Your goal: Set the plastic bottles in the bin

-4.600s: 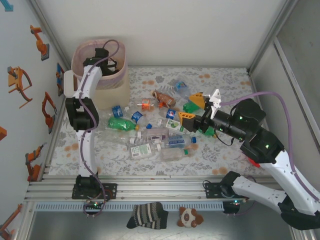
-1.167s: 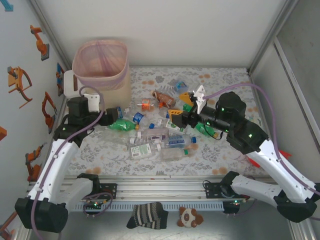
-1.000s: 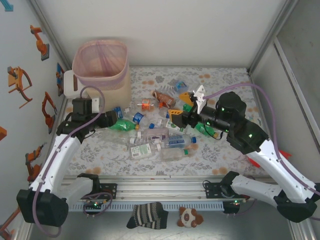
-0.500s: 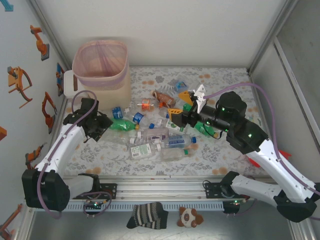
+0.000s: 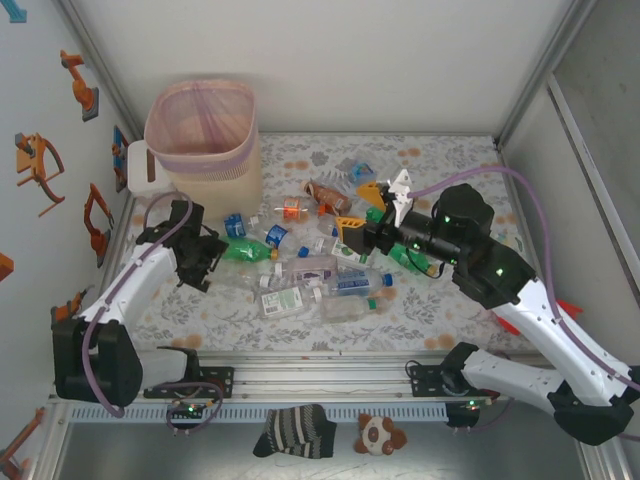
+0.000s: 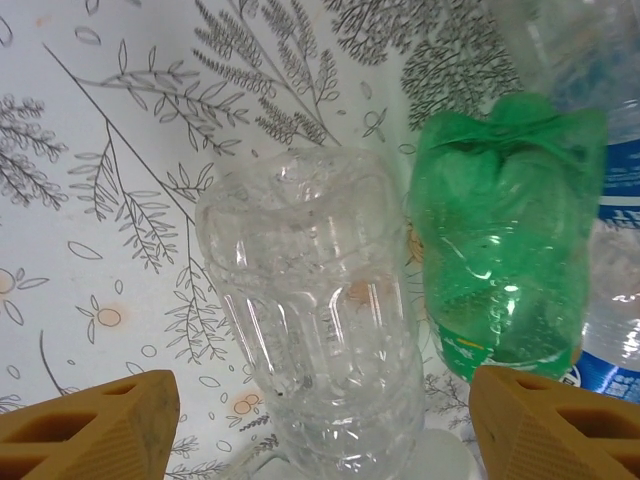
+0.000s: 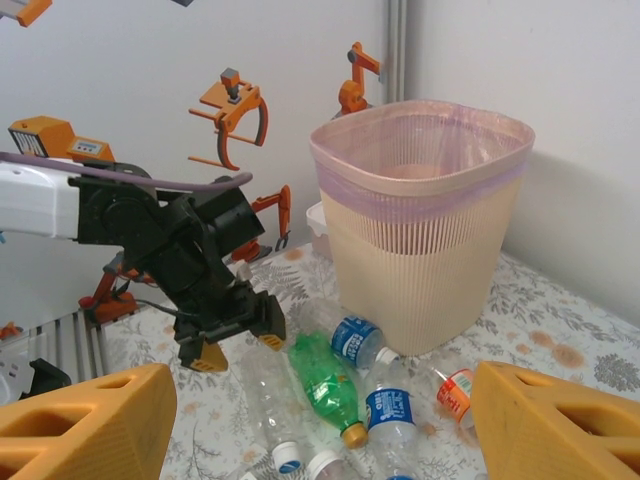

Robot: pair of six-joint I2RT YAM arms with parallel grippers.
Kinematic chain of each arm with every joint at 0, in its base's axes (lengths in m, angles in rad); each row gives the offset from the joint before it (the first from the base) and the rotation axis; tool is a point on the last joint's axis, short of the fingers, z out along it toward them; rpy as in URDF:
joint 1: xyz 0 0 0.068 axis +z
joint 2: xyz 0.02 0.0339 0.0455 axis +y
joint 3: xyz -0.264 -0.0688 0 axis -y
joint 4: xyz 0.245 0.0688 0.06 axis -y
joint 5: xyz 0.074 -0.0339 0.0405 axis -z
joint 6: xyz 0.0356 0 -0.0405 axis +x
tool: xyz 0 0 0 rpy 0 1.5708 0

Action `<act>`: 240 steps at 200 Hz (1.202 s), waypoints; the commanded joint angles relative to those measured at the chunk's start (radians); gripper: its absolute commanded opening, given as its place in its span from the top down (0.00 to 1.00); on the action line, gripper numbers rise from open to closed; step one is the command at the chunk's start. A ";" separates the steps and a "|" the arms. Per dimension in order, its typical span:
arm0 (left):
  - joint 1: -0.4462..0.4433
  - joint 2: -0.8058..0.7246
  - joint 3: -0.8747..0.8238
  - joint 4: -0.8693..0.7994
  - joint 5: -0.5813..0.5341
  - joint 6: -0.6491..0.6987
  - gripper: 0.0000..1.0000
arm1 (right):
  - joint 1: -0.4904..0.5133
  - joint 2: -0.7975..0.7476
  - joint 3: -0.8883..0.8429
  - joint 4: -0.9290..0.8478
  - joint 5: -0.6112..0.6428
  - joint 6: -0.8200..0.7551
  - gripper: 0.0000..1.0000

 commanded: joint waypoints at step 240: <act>0.000 0.159 -0.082 0.160 -0.021 -0.122 0.29 | 0.006 -0.035 -0.029 0.028 0.009 0.027 0.24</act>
